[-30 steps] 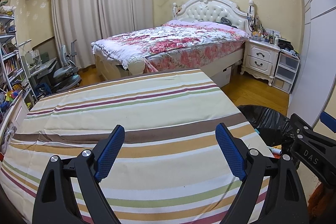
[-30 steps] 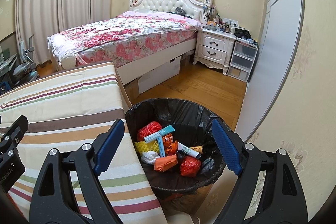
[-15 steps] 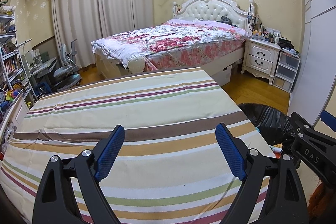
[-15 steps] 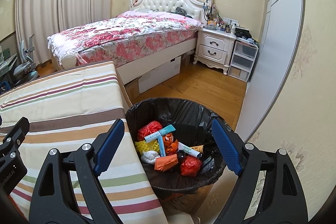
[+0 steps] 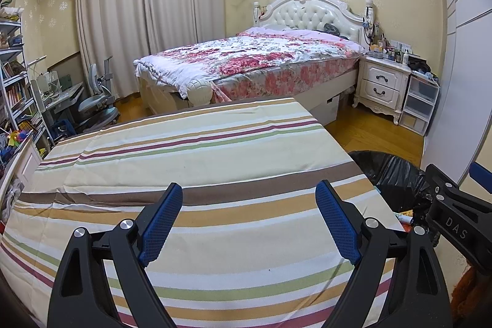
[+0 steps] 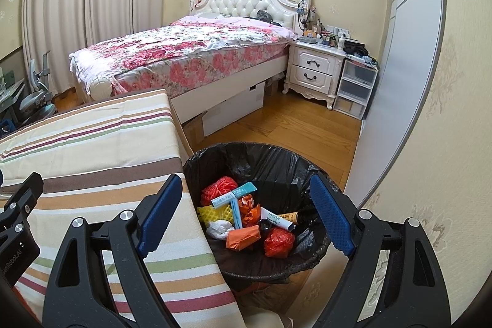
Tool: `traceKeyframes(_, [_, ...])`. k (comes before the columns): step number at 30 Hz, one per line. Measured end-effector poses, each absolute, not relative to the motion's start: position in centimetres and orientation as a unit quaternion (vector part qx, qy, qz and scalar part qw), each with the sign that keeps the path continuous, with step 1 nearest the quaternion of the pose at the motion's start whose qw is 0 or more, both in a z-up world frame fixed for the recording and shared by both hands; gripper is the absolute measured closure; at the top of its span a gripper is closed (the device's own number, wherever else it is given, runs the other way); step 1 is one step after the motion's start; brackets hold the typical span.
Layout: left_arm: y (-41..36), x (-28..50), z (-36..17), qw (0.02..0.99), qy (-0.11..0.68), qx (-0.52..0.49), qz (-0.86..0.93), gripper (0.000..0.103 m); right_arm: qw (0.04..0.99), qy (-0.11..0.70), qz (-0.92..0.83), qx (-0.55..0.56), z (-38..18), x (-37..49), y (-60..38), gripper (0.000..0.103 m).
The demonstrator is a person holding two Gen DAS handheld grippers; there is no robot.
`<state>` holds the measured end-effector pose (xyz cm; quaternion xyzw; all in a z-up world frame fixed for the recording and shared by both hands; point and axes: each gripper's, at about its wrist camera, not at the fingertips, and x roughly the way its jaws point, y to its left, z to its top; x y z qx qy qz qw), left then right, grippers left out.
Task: Collect trash
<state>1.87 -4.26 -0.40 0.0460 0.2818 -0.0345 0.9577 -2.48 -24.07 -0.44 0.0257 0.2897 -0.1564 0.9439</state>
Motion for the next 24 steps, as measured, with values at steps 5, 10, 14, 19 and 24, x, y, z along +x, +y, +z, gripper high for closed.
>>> traceKeyframes(5, [-4.27, 1.88, -0.39, 0.958, 0.281, 0.047, -0.035, 0.018, 0.944, 0.29, -0.157, 0.026, -0.45, -2.41, -24.11, 0.02])
traceKeyframes(10, [-4.34, 1.9, -0.38, 0.958, 0.282, 0.046, -0.036, 0.018, 0.944, 0.29, -0.157, 0.026, -0.44, -2.48, -24.07, 0.02])
traceKeyframes(14, [-4.37, 1.88, -0.48, 0.957, 0.283, 0.046, -0.037, 0.018, 0.944, 0.291, -0.156, 0.026, -0.45, -2.46, -24.07, 0.02])
traceKeyframes(19, [-4.44, 1.85, -0.51, 0.957, 0.284, 0.045, -0.036, 0.018, 0.944, 0.29, -0.156, 0.026, -0.54, -2.45, -24.05, 0.02])
traceKeyframes(24, [-4.6, 1.87, -0.5, 0.957, 0.284, 0.044, -0.037, 0.018, 0.944, 0.291, -0.156, 0.026, -0.54, -2.41, -24.06, 0.02])
